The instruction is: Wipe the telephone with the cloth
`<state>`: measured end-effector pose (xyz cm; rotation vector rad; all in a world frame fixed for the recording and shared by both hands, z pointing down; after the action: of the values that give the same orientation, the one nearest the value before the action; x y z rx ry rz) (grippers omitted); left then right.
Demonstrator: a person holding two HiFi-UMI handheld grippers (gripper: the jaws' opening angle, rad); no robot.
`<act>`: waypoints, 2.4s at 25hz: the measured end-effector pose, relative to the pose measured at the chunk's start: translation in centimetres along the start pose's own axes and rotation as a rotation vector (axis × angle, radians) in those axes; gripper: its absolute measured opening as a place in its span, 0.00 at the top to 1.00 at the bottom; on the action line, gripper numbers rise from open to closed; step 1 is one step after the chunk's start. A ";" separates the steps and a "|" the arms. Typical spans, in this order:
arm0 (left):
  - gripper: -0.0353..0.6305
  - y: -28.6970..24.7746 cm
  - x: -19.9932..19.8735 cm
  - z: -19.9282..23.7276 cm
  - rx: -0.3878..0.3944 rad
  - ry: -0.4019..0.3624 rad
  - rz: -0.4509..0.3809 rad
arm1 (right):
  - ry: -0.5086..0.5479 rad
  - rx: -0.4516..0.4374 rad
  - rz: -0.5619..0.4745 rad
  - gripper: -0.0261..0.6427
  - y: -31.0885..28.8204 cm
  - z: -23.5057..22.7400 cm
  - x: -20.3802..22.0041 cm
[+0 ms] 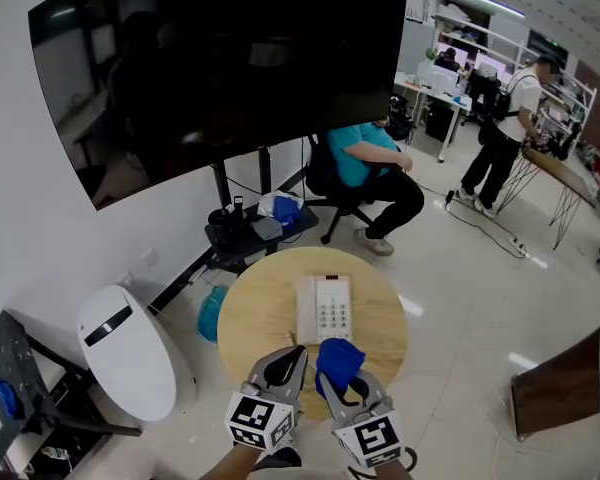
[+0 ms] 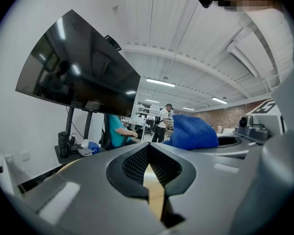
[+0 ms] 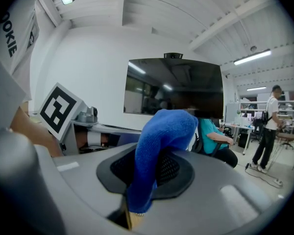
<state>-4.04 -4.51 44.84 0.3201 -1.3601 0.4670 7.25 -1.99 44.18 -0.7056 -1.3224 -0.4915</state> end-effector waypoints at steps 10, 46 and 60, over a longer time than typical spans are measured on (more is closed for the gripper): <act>0.95 -2.8 0.6 4.7 0.077 0.016 0.029 | 0.019 0.076 0.037 0.87 -4.0 -0.7 -0.6; 0.70 -15.4 16.8 15.8 0.133 0.486 0.407 | -0.051 0.088 0.178 0.87 -7.3 -8.5 4.7; 0.74 -18.5 18.4 16.6 0.373 0.587 0.474 | -0.076 0.096 0.205 0.87 -7.6 -9.5 5.5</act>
<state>-6.53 -26.07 66.86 0.1377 -0.7572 1.1219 9.71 -13.73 50.13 -0.7759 -1.3185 -0.2372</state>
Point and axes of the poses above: the fingertips, and each gripper's own axes: y backward along the fingers, z to its left, x out of its underside, the point moved 6 cm from there along y, backward along the fingers, and after that the axes turned 2 degrees about -z, right-handed, at the moved point
